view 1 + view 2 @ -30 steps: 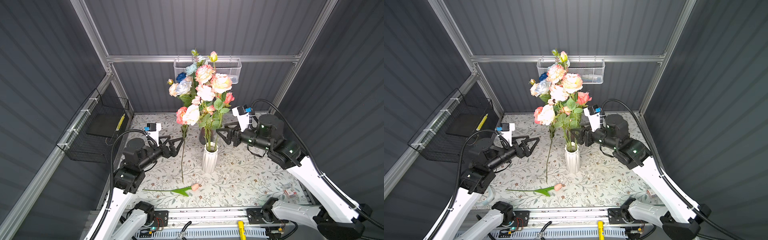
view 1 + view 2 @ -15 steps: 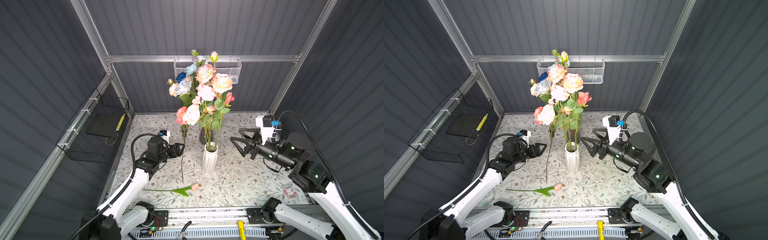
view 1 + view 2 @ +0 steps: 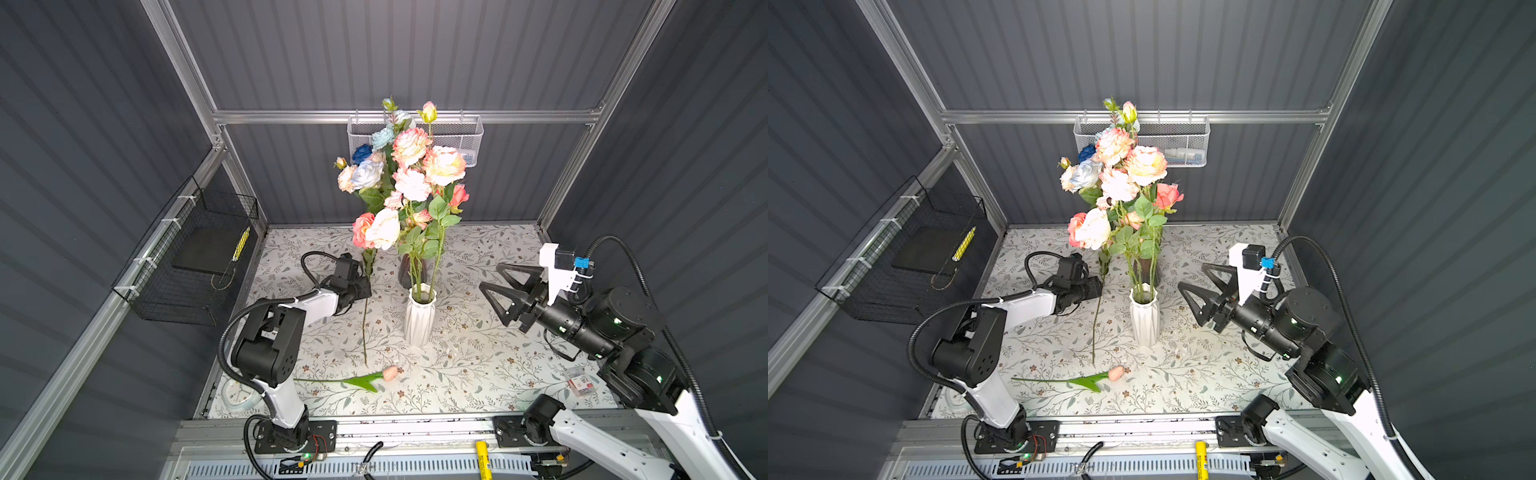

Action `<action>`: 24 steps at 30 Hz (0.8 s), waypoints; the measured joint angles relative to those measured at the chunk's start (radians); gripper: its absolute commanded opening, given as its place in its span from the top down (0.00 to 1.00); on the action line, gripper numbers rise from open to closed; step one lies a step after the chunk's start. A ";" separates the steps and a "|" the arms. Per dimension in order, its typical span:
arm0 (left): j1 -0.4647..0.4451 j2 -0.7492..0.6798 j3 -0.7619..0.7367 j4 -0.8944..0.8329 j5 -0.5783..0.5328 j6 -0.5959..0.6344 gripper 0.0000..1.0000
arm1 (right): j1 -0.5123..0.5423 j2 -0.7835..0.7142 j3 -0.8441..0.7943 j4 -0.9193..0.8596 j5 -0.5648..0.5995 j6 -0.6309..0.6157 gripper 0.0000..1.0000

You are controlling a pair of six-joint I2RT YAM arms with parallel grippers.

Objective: Arrange the flowers into the vase
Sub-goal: 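Grasp the pink rosebud stem on the table with the left gripper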

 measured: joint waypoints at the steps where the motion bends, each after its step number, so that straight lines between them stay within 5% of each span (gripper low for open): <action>1: -0.007 0.018 0.018 -0.002 -0.014 0.008 0.43 | 0.000 -0.006 0.000 -0.004 0.002 0.000 0.19; 14: -0.052 0.216 0.200 -0.030 -0.192 0.089 0.51 | -0.001 -0.058 0.000 -0.036 0.020 -0.003 0.19; 24: -0.056 0.275 0.266 -0.066 -0.280 0.109 0.87 | -0.001 -0.089 0.000 -0.061 0.026 -0.004 0.20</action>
